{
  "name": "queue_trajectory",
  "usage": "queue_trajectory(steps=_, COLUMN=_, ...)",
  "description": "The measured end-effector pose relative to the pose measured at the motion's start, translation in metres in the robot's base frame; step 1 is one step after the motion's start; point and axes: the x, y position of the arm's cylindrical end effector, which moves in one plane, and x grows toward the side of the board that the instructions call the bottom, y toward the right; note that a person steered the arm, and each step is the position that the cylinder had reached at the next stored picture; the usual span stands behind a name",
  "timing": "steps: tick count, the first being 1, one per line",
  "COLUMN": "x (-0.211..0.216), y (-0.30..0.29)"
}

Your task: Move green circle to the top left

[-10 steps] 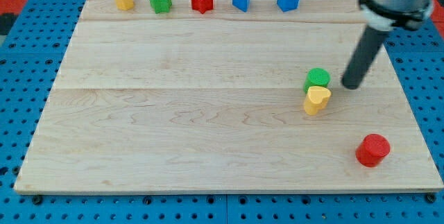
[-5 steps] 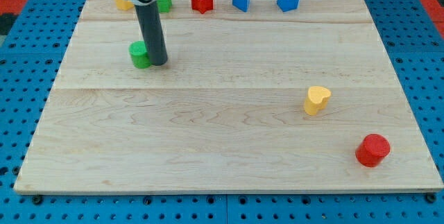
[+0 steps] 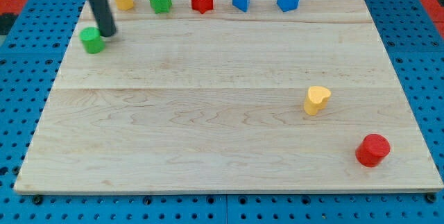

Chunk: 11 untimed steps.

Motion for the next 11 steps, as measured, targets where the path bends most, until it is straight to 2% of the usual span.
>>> queue_trajectory(steps=1, x=0.035, y=0.041)
queue_trajectory(steps=2, x=0.063, y=0.007)
queue_trajectory(steps=3, x=0.051, y=-0.033)
queue_trajectory(steps=4, x=-0.001, y=-0.049)
queue_trajectory(steps=5, x=-0.024, y=-0.049)
queue_trajectory(steps=7, x=0.013, y=-0.026)
queue_trajectory(steps=9, x=-0.046, y=-0.045)
queue_trajectory(steps=11, x=-0.045, y=-0.045)
